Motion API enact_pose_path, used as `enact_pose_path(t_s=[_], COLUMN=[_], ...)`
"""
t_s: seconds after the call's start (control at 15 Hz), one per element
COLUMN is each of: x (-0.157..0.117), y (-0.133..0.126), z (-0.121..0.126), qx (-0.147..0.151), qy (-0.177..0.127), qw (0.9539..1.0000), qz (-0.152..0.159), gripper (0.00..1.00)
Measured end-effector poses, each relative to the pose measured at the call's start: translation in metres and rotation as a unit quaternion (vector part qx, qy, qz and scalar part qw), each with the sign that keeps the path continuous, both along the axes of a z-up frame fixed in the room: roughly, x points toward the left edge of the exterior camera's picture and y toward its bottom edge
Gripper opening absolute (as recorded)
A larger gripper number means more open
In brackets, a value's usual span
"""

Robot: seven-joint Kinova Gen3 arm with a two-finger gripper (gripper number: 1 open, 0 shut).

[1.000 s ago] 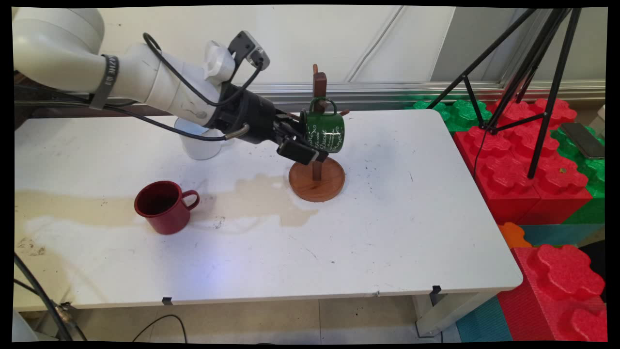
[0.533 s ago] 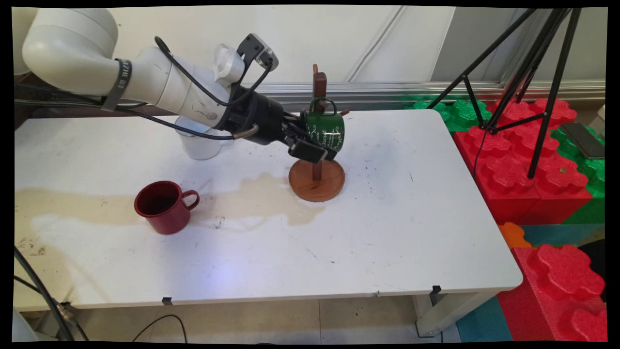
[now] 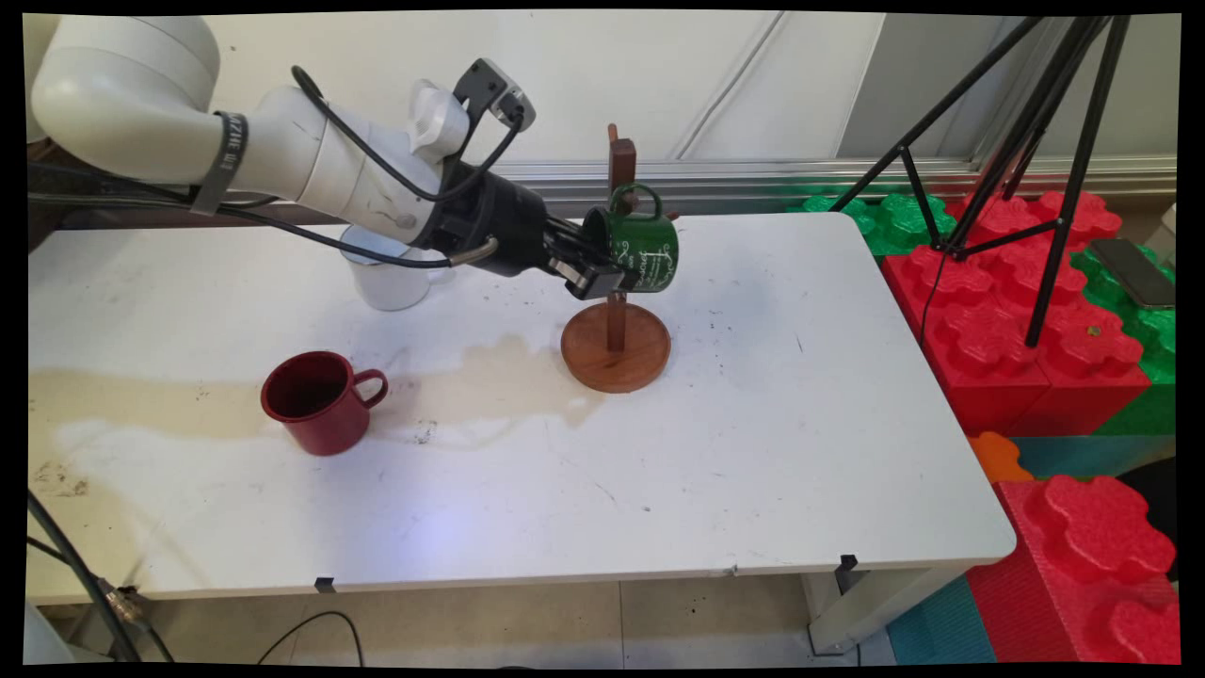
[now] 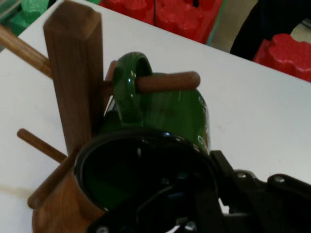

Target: Place the picked object on the table

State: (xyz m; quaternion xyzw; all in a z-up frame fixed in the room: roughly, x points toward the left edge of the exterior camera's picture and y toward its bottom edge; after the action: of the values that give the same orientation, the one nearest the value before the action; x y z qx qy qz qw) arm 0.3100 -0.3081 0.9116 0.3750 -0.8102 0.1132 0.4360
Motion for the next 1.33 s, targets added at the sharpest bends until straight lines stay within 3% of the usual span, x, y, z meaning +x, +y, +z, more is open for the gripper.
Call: enact_pose_path(t_s=[0.8,1.33], x=[0.006,0.007], y=[0.026,0.06], z=[0.023,0.033], qx=[-0.01,-0.002], qy=[0.015,0.0], qw=[0.9997,0.999], qz=[-0.015,-0.044], gripper=[0.0,0.0])
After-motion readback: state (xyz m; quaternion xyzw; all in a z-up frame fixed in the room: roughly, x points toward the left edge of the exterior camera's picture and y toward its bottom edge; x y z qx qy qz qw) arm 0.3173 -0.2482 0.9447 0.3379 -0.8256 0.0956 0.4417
